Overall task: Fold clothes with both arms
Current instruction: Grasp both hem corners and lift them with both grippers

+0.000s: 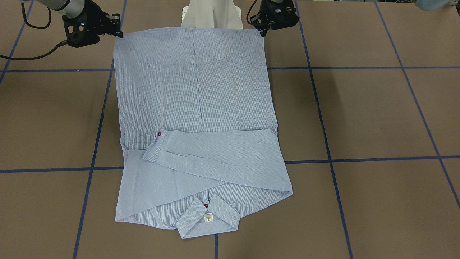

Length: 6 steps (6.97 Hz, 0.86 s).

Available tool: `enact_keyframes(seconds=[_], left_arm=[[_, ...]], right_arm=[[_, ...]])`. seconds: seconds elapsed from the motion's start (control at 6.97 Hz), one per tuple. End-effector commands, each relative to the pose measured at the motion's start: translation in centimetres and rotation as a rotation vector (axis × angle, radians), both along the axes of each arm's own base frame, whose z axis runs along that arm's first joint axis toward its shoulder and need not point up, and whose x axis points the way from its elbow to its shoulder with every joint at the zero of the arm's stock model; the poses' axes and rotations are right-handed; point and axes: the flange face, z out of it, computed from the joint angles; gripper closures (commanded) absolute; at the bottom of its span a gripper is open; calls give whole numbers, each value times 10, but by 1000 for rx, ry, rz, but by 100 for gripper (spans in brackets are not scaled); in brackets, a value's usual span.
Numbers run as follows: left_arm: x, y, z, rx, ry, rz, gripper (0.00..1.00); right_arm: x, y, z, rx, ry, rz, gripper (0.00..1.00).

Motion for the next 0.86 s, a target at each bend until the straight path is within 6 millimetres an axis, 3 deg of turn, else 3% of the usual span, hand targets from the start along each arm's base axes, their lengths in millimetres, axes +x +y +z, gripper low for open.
enact_keyframes(seconds=[0.0,0.29,0.43,0.72], left_arm=[[-24,36,-19,-19,0,87,100],[-17,32,-17,-20,-8,82,100],[-25,15,-22,-15,10,39,100],[-45,-41,-28,65,32,-27,100]], right_arm=[[5,17,5,-62,-15,-85,100],[-3,15,7,-60,-19,-93,100],[-13,1,4,-29,-34,-69,100],[-26,-48,5,-3,-55,13,100]])
